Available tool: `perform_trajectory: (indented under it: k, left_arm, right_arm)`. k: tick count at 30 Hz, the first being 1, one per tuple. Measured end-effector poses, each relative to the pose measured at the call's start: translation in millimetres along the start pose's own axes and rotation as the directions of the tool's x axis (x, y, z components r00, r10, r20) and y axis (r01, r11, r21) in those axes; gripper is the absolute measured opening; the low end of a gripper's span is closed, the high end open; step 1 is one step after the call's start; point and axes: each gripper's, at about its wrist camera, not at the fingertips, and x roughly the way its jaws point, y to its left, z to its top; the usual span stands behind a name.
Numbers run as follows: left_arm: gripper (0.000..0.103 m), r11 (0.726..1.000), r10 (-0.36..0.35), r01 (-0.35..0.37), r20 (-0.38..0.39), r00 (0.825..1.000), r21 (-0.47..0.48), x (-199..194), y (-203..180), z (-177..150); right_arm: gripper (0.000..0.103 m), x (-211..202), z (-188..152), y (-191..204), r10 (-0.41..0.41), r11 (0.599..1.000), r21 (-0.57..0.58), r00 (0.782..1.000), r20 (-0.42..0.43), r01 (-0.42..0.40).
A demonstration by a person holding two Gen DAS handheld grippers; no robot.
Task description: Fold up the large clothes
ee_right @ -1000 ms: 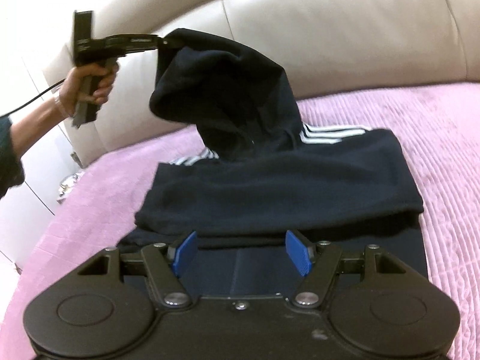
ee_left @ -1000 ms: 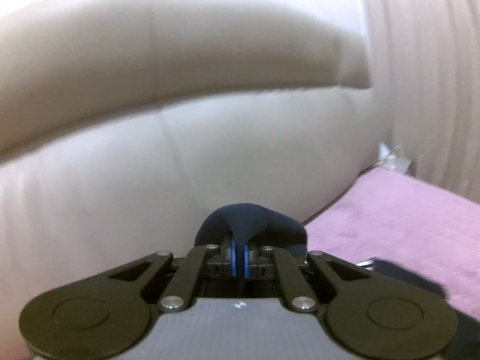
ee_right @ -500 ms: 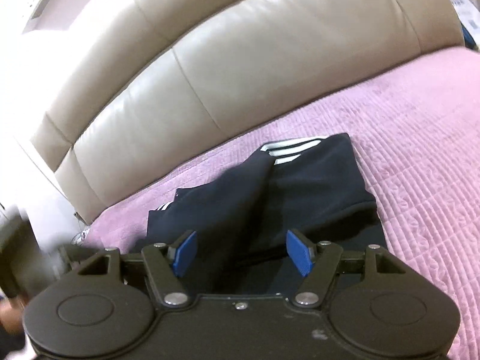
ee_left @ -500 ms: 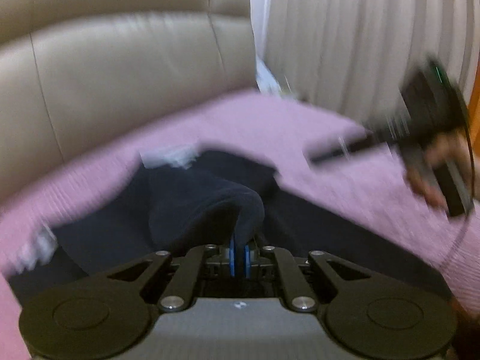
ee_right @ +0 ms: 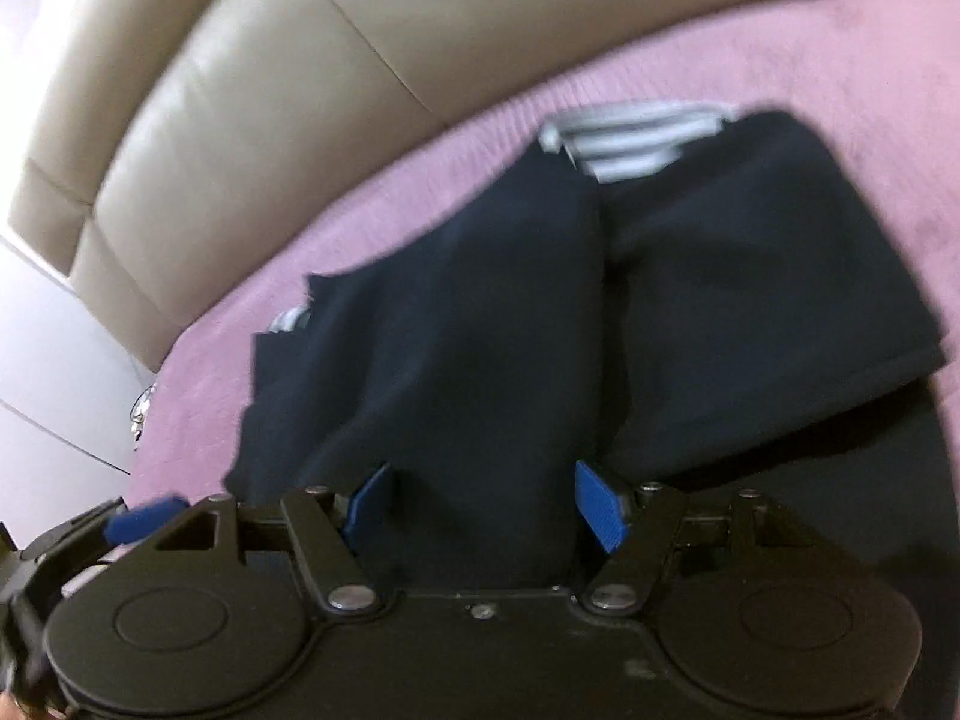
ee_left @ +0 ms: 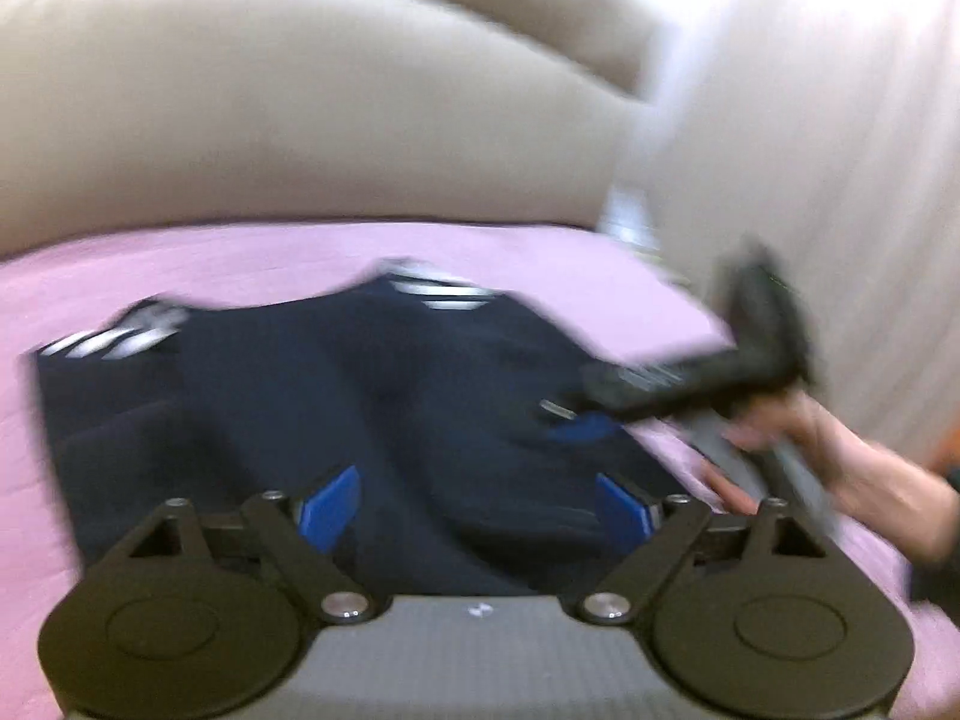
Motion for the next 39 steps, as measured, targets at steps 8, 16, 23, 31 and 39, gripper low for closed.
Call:
perform_trajectory:
  k: [8, 16, 23, 31, 39]
  left_arm:
    - [0.005, 0.957, 0.087, -0.099, -0.055, 0.995, -0.274, 52.4, 49.1, -7.6]
    - [0.007, 0.947, 0.149, -0.130, 0.044, 0.988, -0.294, 16.7, 53.9, -25.4]
    - [0.025, 0.929, 0.199, -0.212, -0.073, 0.977, -0.303, 23.9, 60.6, -51.5]
    - [0.068, 0.995, 0.091, -0.084, 0.126, 0.988, -0.061, -19.3, 5.2, -7.3]
    - [0.059, 0.983, 0.180, -0.181, -0.043, 0.983, -0.013, 62.8, 32.3, -45.0]
  right_arm:
    - [0.005, -10.9, -1.8, -20.3, 0.103, 0.991, 0.065, 0.984, 0.144, -0.113]
    - [0.005, -54.8, -1.9, -25.0, 0.049, 0.999, 0.002, 0.968, 0.246, -0.051]
    - [0.015, -21.9, -4.9, -25.9, -0.189, 0.979, -0.056, 0.974, 0.124, 0.197]
    - [0.079, -61.8, -6.8, 75.4, 0.108, 0.898, -0.440, 0.966, 0.234, 0.006]
    - [0.077, 48.5, -32.9, 29.9, -0.123, 0.850, -0.512, 0.992, 0.037, 0.124]
